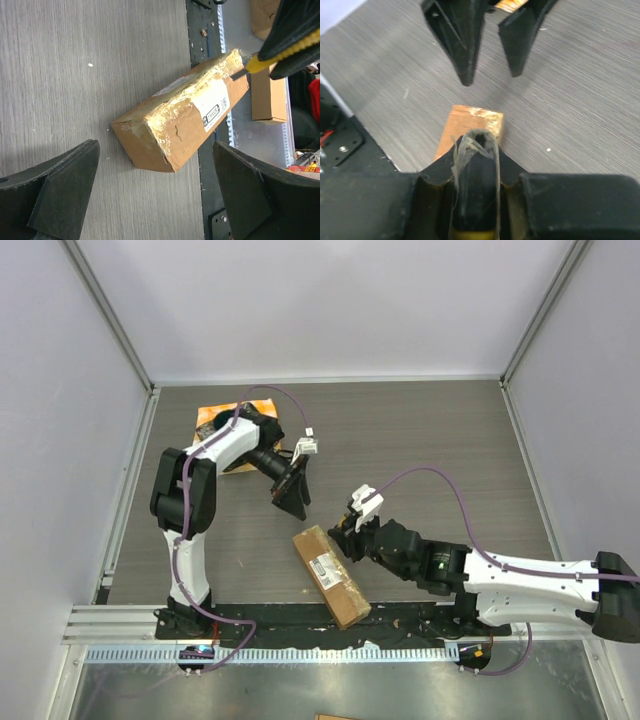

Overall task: Unpack the express box
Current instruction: Cut the express box at the center of the board.

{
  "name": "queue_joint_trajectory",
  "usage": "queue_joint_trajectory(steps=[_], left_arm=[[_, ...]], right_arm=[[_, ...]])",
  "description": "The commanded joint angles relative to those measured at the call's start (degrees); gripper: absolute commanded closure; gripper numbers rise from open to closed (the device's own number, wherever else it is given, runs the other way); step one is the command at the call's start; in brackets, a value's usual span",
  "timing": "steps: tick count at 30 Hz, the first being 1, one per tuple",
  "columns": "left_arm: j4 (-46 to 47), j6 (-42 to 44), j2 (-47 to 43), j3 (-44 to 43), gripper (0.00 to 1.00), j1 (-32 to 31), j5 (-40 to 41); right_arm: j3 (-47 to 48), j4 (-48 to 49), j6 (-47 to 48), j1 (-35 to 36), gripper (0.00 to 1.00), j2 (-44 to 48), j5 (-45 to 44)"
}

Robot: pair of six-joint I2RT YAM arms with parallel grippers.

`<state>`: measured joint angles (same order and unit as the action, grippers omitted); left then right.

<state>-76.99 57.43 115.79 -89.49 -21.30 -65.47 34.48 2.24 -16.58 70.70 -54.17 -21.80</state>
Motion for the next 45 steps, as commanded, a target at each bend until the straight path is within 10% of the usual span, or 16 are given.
queue_joint_trajectory(steps=[1, 4, 8, 14, 19, 26, 28, 31, 36, 45], left_arm=[[-14.53, -3.68, -2.05, 0.72, 0.00, 0.12, 3.49], [1.54, -26.30, -7.82, 1.60, 0.00, 0.38, 20.72], [15.82, -33.63, -22.87, 1.45, 0.00, 0.21, 43.64], [9.94, -30.82, -22.66, 2.73, 0.00, 1.44, 38.17], [-18.28, -21.04, -5.05, -8.24, 0.00, 2.58, 20.74], [20.35, -32.80, -35.09, 12.93, 0.00, 0.29, 33.63], [21.44, -40.38, -29.16, 15.91, 0.00, 0.47, 43.88], [0.22, -28.98, -16.58, 9.02, 0.00, 1.43, 26.97], [25.98, -38.43, -33.92, 23.46, 0.00, -2.59, 37.94], [34.44, -47.32, -34.14, 27.80, 0.14, -9.37, 41.30]], right_arm=[[-1.52, 8.47, 1.63, 1.90, 0.99, -1.63, -12.99], [-2.22, 9.71, 2.17, 2.08, 0.99, -2.95, -15.80], [-3.10, 10.24, 2.60, 2.08, 0.99, -0.85, -17.31], [-2.40, 9.10, 3.74, 1.99, 0.99, 2.49, -17.40], [-2.48, 8.92, 2.70, 1.99, 0.99, 2.84, -15.73], [-6.35, 10.76, 1.90, 1.99, 0.99, 6.35, -16.25], [-6.53, 11.38, 2.16, 1.81, 0.99, 6.36, -16.17], [-5.83, 12.00, 2.43, 1.73, 0.99, 4.43, -14.77], [-6.44, 15.51, 2.95, 1.64, 0.99, 1.01, -13.79], [-9.87, 27.98, 4.54, 1.46, 0.99, -4.27, -13.79]])
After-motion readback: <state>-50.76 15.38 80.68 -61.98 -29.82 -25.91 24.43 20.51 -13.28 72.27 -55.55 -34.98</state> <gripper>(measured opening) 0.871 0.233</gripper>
